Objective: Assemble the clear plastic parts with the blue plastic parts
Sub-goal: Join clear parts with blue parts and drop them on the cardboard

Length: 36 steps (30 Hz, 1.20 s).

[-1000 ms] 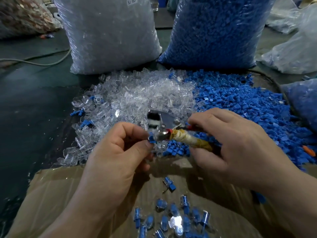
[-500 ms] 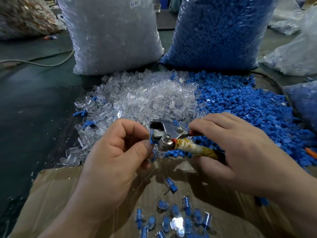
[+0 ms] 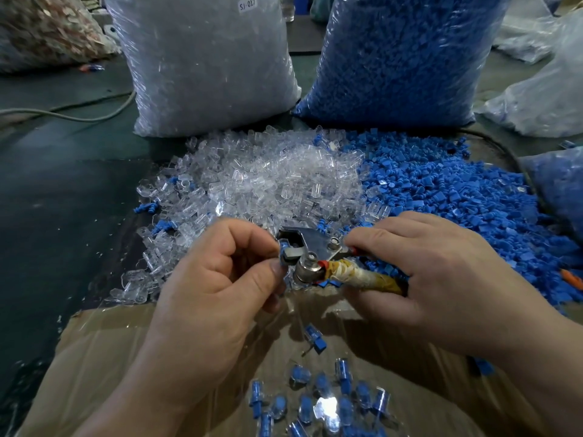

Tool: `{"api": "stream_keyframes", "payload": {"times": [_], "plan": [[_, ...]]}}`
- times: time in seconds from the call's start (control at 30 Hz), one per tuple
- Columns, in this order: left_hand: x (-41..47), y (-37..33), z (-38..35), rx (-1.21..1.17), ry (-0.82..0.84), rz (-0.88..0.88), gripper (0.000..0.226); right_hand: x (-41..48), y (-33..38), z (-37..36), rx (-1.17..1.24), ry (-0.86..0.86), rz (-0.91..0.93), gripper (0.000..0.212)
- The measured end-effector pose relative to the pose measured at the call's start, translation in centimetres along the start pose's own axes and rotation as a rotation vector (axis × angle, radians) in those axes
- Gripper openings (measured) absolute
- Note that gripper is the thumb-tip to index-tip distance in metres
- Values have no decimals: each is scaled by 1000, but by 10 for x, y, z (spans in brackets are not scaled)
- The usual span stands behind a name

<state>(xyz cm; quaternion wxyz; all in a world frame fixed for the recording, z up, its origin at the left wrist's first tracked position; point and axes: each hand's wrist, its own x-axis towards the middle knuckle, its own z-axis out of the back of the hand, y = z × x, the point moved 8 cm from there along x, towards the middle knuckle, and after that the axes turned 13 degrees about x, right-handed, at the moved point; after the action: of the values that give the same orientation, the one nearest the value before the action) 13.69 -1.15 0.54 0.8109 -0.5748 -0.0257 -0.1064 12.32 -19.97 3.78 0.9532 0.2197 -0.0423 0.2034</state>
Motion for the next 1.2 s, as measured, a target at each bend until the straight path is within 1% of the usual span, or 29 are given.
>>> {"api": "stream_keyframes", "payload": {"times": [0.27,0.37,0.43,0.47,0.53,0.6,0.7,0.77,0.83,0.93,1.0,1.1,1.13,1.2], "plan": [[-1,-4,0,-23,-13,22,12,0,4,1,-11,-47,-9,50],[-1,-2,3,46,-62,52,11,-2,-2,5,-9,-77,-28,49],[1,3,5,87,-73,101,14,0,-12,10,-56,-127,-73,53],[1,5,3,87,-47,134,14,1,-18,12,-89,-144,-107,58],[-1,9,-8,105,64,190,16,6,-28,11,-151,-116,-189,69],[-4,12,-18,132,139,226,24,11,-35,3,-197,-24,-248,77],[-7,15,-21,114,138,288,25,15,-39,-5,-209,37,-279,79],[-7,17,-19,98,108,313,26,15,-37,-5,-187,23,-276,75],[-7,17,-18,125,95,302,24,13,-28,-1,-164,-48,-229,69],[-10,15,-21,128,87,289,16,8,15,-1,-115,-164,-39,49],[-11,12,-22,164,67,246,13,6,40,-13,-67,-134,101,32],[-12,0,-19,215,14,155,8,7,44,-18,-53,-123,148,14],[-12,-3,-18,191,18,138,14,7,42,-16,-45,-135,145,11],[-12,-3,-19,69,30,172,32,5,40,-14,-13,-148,143,10]]}}
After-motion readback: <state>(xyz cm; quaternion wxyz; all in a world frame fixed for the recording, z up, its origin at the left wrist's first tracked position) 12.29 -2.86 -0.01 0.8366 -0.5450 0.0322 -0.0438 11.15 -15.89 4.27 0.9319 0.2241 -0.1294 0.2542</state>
